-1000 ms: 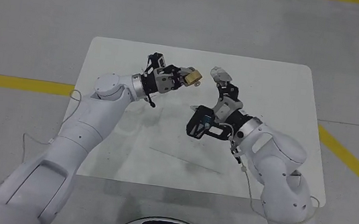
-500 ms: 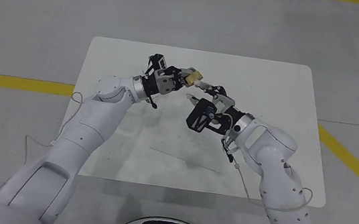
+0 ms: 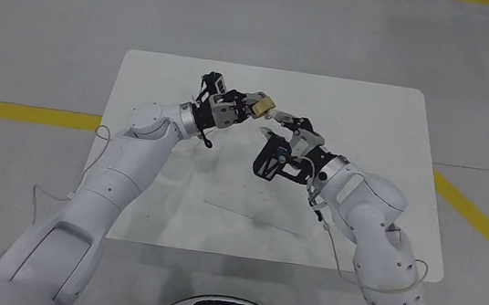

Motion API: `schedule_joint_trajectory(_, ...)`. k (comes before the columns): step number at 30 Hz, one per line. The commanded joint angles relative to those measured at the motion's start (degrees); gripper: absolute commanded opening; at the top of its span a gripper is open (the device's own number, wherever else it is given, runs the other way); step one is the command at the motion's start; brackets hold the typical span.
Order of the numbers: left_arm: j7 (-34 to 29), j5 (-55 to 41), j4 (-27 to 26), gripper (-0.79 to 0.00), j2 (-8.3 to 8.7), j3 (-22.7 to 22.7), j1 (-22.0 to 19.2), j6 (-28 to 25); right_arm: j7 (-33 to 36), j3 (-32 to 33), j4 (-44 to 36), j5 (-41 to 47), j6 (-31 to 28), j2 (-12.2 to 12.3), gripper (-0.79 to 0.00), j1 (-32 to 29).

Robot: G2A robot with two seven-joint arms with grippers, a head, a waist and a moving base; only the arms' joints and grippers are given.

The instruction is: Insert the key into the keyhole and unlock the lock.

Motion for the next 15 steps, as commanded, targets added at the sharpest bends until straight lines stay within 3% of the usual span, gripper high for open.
schedule_joint_trajectory(1, 0.02, 0.07, -0.05, -0.785, -0.02, -0.05, 0.05, 0.02, 0.40, -0.47, 0.14, -0.27, -0.14, -0.01, -0.493, 0.37)
schedule_joint_trajectory(5, -0.05, 0.12, -0.28, -0.785, -0.07, -0.17, 0.12, 0.26, 1.50, -1.20, 0.64, -0.66, -0.15, -0.04, -0.613, 1.20)
schedule_joint_trajectory(6, -0.03, 0.12, -0.39, -0.785, -0.08, -0.22, 0.15, 0.24, 1.78, -1.32, 0.72, -0.72, -0.10, -0.05, -0.674, 1.34)
schedule_joint_trajectory(7, -0.05, 0.18, -0.47, -0.785, -0.08, -0.27, 0.19, 0.24, 2.08, -1.42, 0.81, -0.89, -0.05, -0.05, -0.785, 1.48)
schedule_joint_trajectory(15, -0.12, 0.56, -0.83, -0.785, -0.09, -0.58, 0.25, 0.61, 2.56, -1.89, 1.06, -0.97, 0.18, 0.02, -0.785, 1.85)
